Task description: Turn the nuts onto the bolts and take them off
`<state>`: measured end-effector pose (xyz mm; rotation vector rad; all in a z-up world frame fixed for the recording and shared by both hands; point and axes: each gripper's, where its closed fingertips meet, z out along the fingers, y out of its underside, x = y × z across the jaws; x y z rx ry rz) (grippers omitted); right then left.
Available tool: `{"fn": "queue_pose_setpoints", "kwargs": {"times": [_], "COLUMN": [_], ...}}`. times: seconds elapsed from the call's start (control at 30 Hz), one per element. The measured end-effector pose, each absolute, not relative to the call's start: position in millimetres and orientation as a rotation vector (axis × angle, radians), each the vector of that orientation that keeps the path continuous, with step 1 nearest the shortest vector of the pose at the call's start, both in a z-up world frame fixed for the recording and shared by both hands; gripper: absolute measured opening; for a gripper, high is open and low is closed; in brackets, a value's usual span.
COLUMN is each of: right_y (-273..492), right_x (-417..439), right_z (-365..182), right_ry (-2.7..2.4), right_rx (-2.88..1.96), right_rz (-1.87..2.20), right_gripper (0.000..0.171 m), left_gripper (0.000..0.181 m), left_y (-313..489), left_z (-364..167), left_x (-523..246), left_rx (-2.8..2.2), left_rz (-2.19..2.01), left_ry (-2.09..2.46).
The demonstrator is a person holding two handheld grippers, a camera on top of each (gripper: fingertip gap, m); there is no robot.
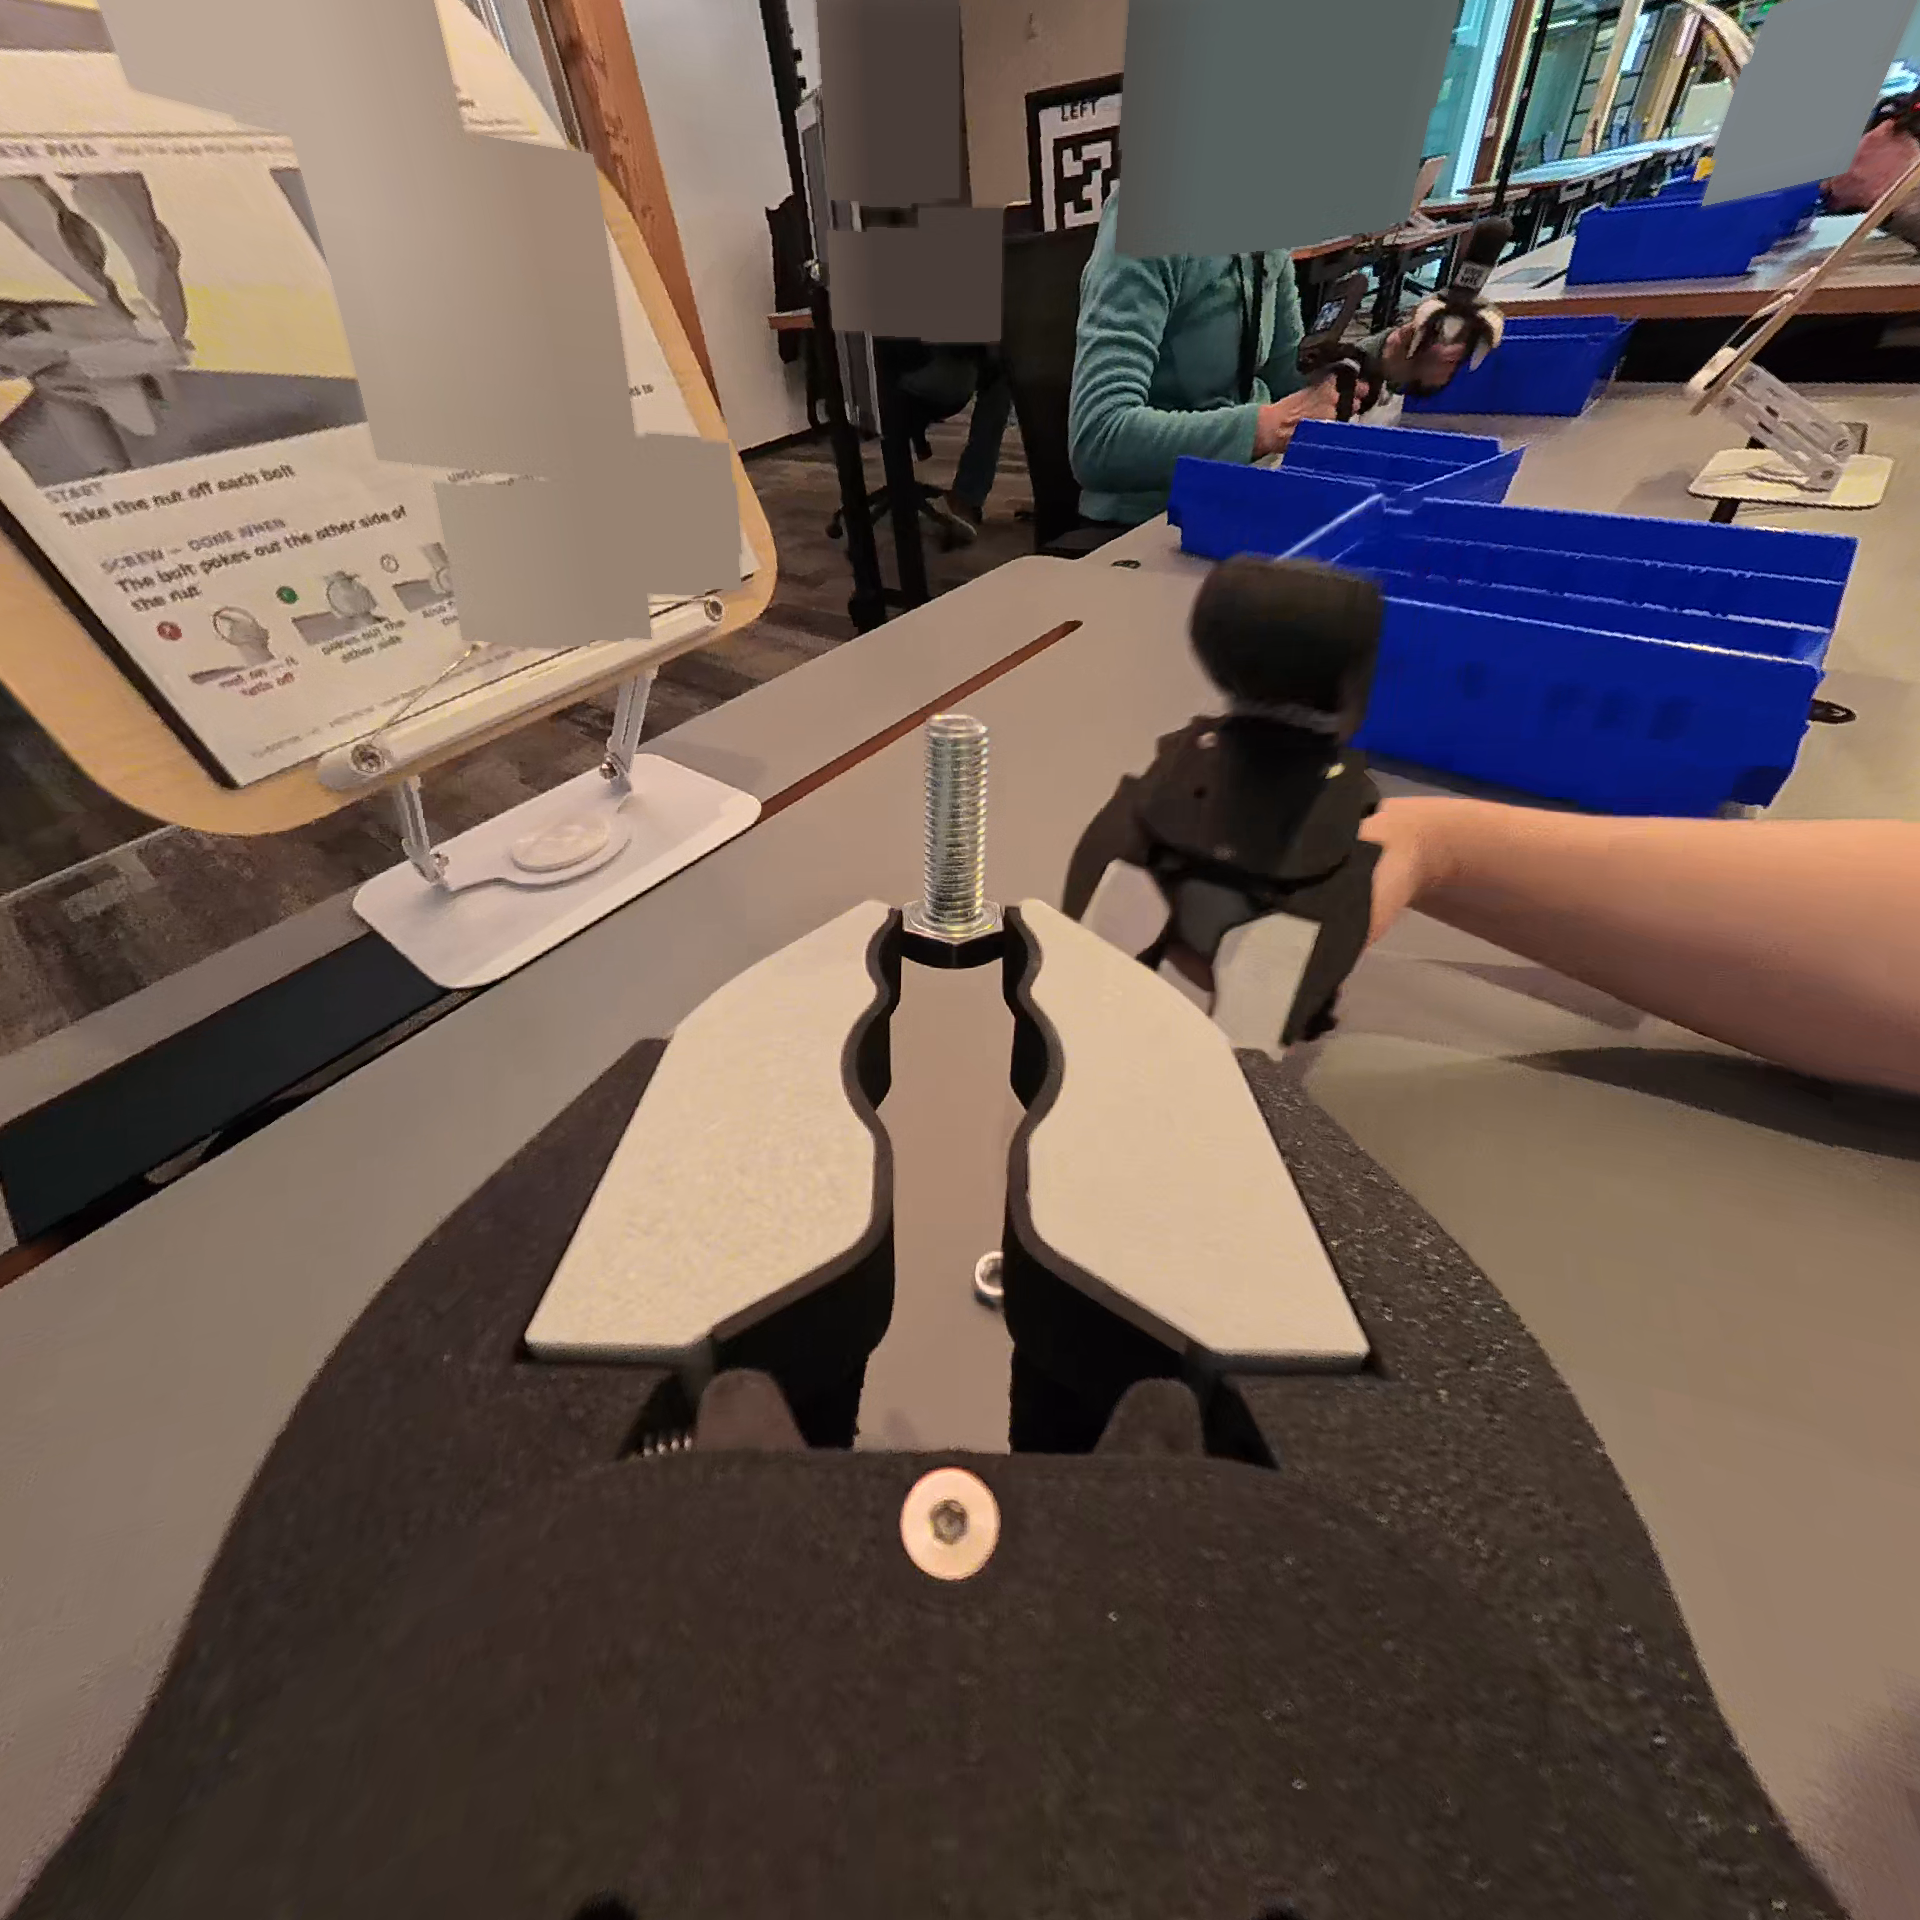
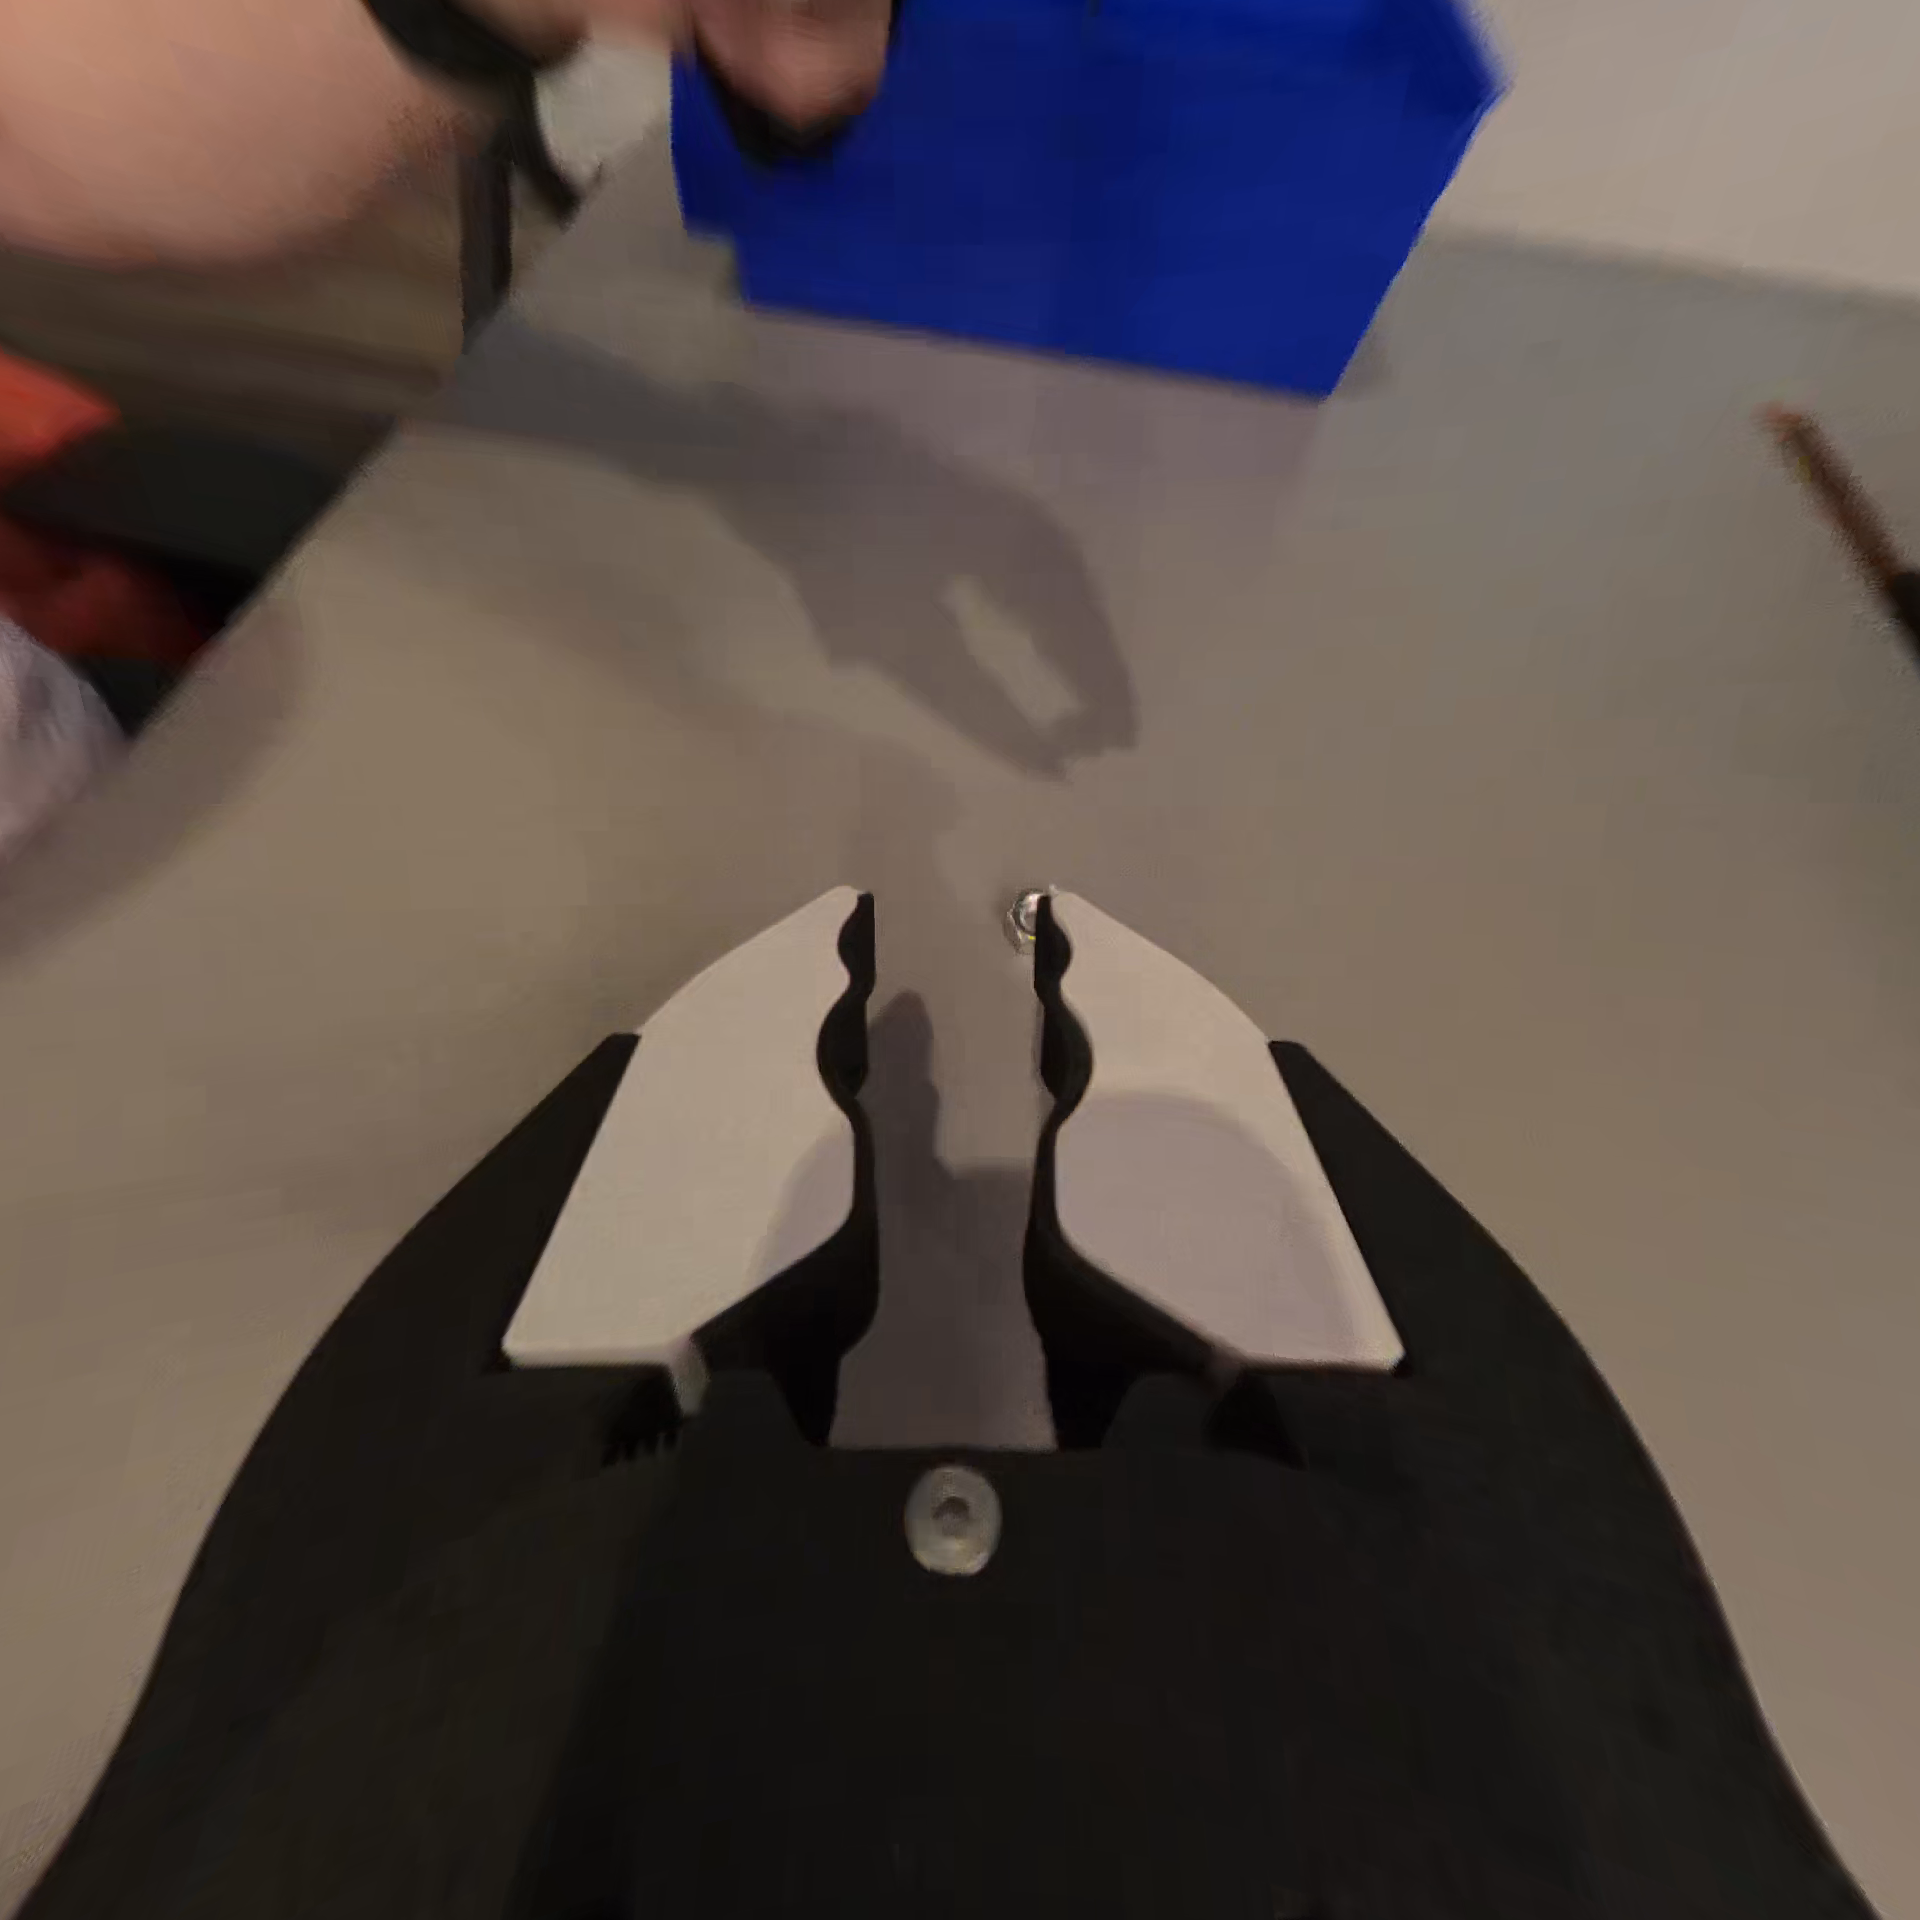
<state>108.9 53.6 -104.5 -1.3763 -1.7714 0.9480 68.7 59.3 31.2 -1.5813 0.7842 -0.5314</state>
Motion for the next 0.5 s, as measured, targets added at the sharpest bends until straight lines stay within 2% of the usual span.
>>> {"fn": "queue_pose_setpoints", "kwargs": {"times": [0.2, 0.3, 0.5], "right_y": [69, 74, 73], "right_x": [78, 75, 70], "right_z": [-138, -150, -163], "right_ry": [-2.032, -2.109, -2.201], "right_rx": [-1.294, -1.28, -1.29], "right_rz": [0.838, 0.794, 0.816], "right_gripper": [0.025, 0.032, 0.027], "left_gripper": [0.018, 0.018, 0.018], "left_y": [41, 33, 28], "left_z": [27, 26, 26], "left_x": [48, 38, 31], "left_rx": [-1.628, -1.649, -1.657], "left_rz": [-0.503, -0.509, -0.494], "left_ry": [0.793, 0.794, 0.788]}}
